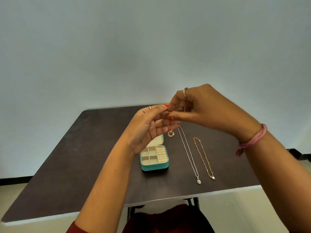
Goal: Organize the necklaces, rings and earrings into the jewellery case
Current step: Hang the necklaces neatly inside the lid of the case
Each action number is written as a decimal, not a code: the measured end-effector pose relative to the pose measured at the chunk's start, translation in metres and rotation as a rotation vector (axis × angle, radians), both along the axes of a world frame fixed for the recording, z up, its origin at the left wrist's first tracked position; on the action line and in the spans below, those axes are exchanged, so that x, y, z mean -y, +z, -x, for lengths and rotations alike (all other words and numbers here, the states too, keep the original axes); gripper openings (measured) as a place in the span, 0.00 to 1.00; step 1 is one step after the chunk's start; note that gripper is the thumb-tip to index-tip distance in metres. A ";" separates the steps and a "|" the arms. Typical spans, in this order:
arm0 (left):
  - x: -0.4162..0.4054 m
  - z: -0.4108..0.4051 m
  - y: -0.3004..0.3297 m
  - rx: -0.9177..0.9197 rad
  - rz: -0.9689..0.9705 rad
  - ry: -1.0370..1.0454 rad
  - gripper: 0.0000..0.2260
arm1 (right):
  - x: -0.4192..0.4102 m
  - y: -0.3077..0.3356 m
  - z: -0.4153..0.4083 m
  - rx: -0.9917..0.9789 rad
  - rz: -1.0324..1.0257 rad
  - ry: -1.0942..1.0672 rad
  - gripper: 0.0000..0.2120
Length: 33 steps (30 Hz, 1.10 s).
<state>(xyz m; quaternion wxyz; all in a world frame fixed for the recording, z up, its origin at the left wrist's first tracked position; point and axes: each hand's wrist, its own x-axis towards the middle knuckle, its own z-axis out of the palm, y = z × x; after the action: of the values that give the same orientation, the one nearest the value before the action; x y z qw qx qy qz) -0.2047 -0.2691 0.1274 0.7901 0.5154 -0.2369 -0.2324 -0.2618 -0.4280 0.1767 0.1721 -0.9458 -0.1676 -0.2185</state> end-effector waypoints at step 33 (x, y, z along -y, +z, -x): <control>-0.011 -0.001 -0.016 -0.119 0.014 -0.131 0.08 | 0.001 -0.016 -0.011 -0.239 -0.512 0.193 0.07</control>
<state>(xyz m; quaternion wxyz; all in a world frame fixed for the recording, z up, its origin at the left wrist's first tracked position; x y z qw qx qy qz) -0.2038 -0.2579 0.1112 0.7895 0.4785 -0.2243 -0.3122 -0.2504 -0.4293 0.1607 0.4437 -0.8702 -0.1748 -0.1233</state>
